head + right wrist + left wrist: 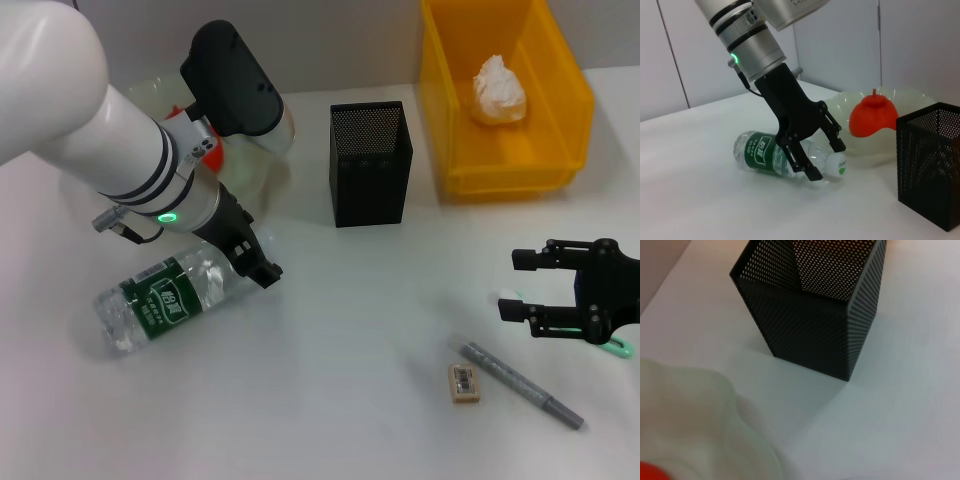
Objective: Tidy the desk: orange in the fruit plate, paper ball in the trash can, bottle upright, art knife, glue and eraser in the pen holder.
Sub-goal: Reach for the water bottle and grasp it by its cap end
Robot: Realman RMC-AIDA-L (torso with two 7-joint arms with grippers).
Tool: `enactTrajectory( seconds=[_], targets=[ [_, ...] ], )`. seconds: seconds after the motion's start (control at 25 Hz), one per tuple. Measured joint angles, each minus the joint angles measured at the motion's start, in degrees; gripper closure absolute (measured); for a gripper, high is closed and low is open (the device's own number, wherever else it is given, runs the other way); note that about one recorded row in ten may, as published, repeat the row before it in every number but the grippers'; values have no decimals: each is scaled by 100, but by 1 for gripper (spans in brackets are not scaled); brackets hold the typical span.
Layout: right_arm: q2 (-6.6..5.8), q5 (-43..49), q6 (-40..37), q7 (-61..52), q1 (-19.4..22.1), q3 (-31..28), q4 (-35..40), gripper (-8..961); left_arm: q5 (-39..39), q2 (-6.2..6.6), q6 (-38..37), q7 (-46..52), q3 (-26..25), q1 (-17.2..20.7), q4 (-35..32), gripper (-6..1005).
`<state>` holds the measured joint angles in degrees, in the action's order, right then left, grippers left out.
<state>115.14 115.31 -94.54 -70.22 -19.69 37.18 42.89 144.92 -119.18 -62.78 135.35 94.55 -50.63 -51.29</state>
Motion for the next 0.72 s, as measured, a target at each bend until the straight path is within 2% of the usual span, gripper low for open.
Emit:
enactTrajectory(
  seconds=[0.28, 0.72],
  targets=[
    [0, 0, 6, 3, -3, 0, -1, 258, 1, 0, 2, 0, 34, 1, 0, 188],
    [0, 0, 15, 7, -29, 0, 0, 258, 2, 0, -16, 0, 90, 10, 3, 292]
  ],
)
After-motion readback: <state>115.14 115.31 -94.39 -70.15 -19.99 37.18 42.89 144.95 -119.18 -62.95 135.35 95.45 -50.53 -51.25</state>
